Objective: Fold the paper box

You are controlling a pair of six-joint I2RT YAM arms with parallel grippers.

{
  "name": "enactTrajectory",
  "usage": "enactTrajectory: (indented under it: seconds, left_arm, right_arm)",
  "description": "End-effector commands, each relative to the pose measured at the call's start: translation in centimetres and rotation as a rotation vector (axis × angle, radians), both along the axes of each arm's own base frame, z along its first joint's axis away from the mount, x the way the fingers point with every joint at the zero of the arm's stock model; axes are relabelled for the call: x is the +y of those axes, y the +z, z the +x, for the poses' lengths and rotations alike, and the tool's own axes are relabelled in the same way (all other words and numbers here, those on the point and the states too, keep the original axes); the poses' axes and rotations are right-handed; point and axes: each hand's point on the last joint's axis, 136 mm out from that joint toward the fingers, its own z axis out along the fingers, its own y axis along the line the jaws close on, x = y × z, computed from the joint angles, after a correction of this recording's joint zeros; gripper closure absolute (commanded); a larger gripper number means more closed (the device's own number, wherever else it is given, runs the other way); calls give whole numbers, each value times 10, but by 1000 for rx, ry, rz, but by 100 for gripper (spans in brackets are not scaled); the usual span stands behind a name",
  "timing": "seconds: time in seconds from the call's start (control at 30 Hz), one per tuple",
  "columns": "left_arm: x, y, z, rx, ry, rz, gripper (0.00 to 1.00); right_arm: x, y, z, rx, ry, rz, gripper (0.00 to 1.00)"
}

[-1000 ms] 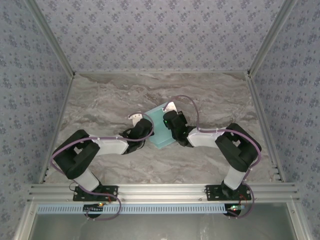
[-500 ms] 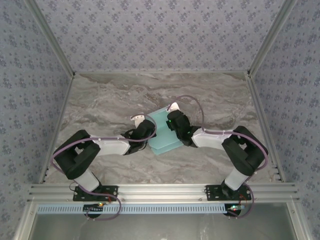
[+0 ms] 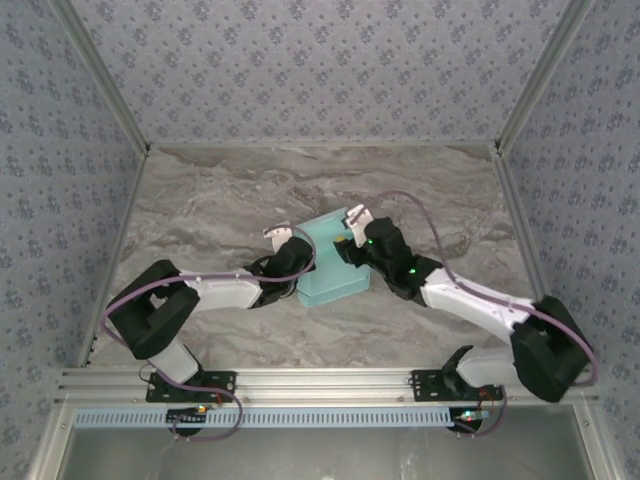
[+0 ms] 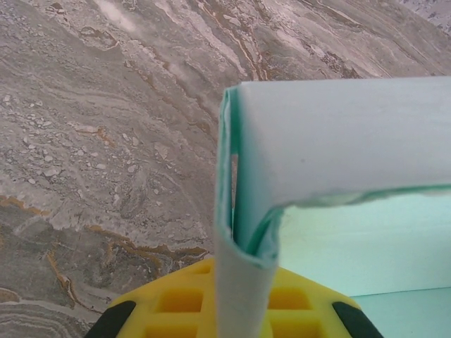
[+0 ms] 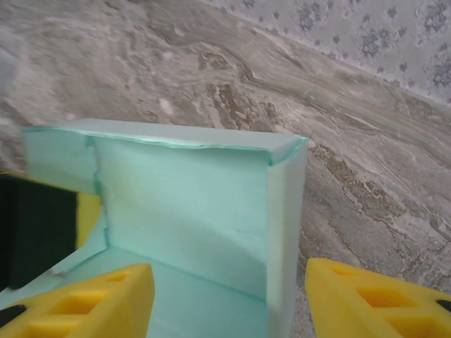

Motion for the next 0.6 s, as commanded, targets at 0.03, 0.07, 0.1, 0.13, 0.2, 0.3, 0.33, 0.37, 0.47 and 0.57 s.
enactTrajectory:
  seconds: [0.03,0.07,0.1,0.13,0.2,0.3,0.33,0.37,0.47,0.57]
  left_arm:
    - [-6,22,0,-19,-10,-24,100]
    - [-5,21,-1,-5,-7,-14,100]
    - [-3,20,-2,7,2,-10,100]
    - [-2,19,-2,15,13,-12,100]
    - [1,17,-3,28,34,-32,100]
    - [5,13,-5,49,77,-54,100]
    - [5,13,-4,53,85,-58,100]
    - [5,13,-4,55,91,-63,100]
    - [7,12,-3,69,125,-72,100]
    - [9,9,-2,87,148,-64,100]
  right_arm:
    - [-24,14,-28,46,76,78,36]
    - [-33,20,-31,47,52,108,34]
    - [-45,25,-32,61,7,140,30]
    - [-54,29,-33,82,-37,174,28]
    - [-72,32,-34,199,-171,279,28]
    - [-88,18,-43,492,-456,498,30]
    - [-84,13,-49,584,-510,580,30]
    - [-74,9,-55,666,-535,675,30]
    - [-37,4,-69,768,-524,894,33]
    - [-29,5,-80,781,-589,916,32]
